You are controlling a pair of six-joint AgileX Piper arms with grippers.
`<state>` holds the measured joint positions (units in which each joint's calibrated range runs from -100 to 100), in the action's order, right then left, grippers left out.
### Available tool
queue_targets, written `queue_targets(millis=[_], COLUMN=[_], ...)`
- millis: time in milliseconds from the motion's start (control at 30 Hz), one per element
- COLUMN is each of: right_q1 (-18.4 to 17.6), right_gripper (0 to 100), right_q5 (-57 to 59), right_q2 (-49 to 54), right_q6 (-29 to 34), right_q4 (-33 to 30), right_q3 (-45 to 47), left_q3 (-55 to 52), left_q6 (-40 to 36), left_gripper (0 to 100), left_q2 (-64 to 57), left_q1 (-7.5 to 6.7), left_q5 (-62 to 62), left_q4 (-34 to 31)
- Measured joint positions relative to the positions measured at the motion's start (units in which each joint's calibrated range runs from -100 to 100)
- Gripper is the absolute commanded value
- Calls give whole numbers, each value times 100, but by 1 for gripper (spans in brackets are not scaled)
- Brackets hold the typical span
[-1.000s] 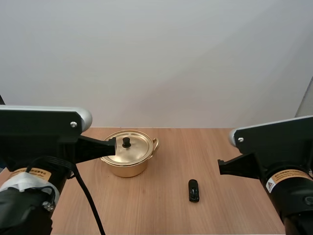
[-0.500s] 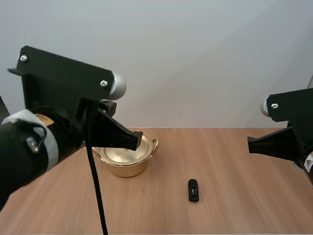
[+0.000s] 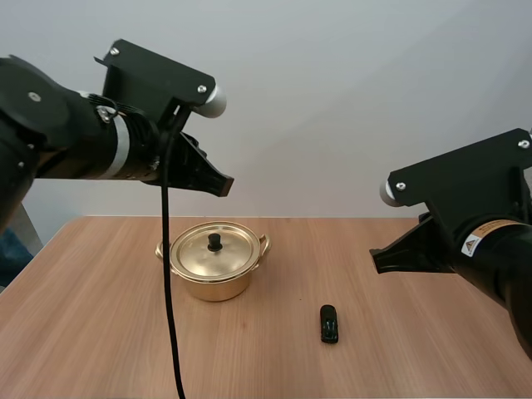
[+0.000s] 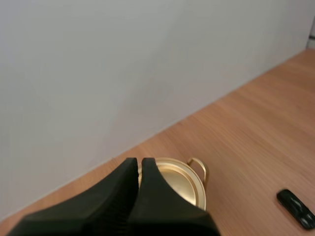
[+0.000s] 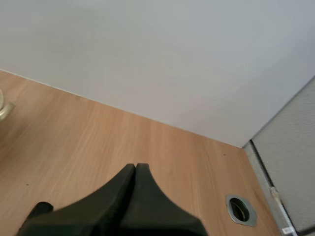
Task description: Open the pot, put the car inside, and close it
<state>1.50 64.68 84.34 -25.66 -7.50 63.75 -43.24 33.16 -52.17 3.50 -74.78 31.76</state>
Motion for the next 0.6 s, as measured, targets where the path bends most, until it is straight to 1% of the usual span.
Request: queue_targets(millis=[33, 67, 100, 133, 200, 300, 400, 600], right_q1=[0, 0, 0, 0, 0, 0, 0, 0], right_gripper=[0, 0, 0, 0, 3, 4, 4, 4], right_q5=[-34, -116, -219, -264, -379, -460, -476, -476], right_q2=[-112, -229, -323, -437, -653, -1025, -1295, -1377], right_q6=[-159, -279, -406, -499, -599, -603, -603, -723], right_q4=[150, 273, 362, 454, 625, 932, 1141, 1273], right_q3=[0, 0, 0, 0, 0, 0, 0, 0], left_q3=[22, 20, 35, 51, 79, 79, 79, 191], left_q6=[-27, -62, -137, -225, -403, -560, -582, -552], left_gripper=[60, 70, 78, 81, 80, 80, 80, 85], left_q2=[197, 395, 554, 753, 1156, 1721, 2286, 3230], left_q1=[0, 0, 0, 0, 0, 0, 0, 0], left_q5=[-146, -226, -247, -289, -290, -288, -28, 237], left_q4=[-34, -48, -99, -165, -305, -419, -419, -318])
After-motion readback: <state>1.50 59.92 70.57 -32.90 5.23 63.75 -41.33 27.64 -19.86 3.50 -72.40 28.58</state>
